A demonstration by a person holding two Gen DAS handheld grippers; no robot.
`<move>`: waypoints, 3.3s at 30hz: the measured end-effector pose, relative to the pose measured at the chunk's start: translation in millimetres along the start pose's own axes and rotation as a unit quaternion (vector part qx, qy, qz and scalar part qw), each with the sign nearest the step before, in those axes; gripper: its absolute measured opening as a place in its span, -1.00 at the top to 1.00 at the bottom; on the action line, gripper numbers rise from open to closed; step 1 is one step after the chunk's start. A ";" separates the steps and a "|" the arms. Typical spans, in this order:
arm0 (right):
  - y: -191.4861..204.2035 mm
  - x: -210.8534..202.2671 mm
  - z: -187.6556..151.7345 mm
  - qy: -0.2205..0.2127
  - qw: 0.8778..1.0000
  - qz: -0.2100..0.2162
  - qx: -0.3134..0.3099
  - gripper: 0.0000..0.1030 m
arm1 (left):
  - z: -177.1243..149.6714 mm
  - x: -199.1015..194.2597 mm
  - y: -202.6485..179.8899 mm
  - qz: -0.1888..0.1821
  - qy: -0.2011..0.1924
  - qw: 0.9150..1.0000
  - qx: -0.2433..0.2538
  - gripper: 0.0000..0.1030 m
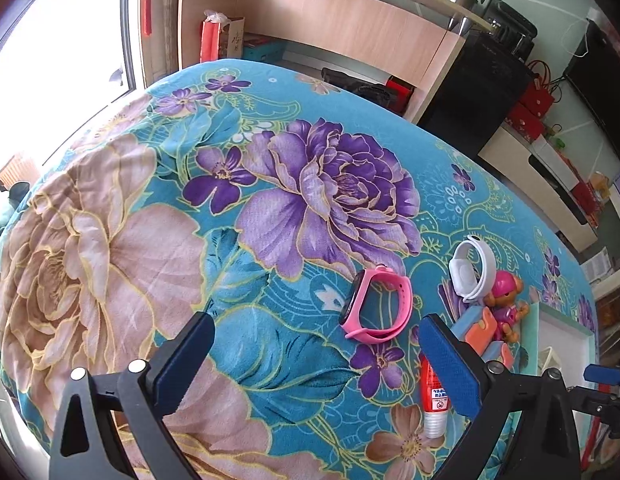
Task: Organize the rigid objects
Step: 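Withdraw both tools from the tray toward the remaining objects, then move the left tool to the pink watch band while the right tool approaches the orange slider, then grasp the pink watch band with the left tool while the right tool grasps the orange-blue slider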
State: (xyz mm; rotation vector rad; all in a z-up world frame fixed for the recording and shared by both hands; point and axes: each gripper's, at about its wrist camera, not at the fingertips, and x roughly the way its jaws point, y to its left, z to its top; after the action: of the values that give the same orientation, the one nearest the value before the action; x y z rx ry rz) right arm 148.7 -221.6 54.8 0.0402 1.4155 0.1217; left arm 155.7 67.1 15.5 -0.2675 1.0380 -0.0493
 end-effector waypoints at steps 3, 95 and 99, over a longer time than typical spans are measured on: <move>20.6 7.0 11.1 -0.001 1.000 0.014 -0.027 -0.93 | -1.2 5.5 -3.5 -0.005 0.012 1.000 0.013 -1.00; 105.7 123.4 36.8 0.056 0.977 -0.020 -0.205 -0.42 | 3.5 59.4 -44.6 0.018 0.032 0.994 0.100 -0.02; 103.6 118.8 33.6 0.058 0.977 -0.017 -0.203 -0.42 | 3.5 56.8 -43.6 0.017 0.032 0.995 0.097 -0.02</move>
State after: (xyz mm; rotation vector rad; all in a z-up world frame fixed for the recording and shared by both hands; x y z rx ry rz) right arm 193.4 -104.3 -46.3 -0.3324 1.4843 0.3877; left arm 191.4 16.2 -20.3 -0.0723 1.0927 -0.1276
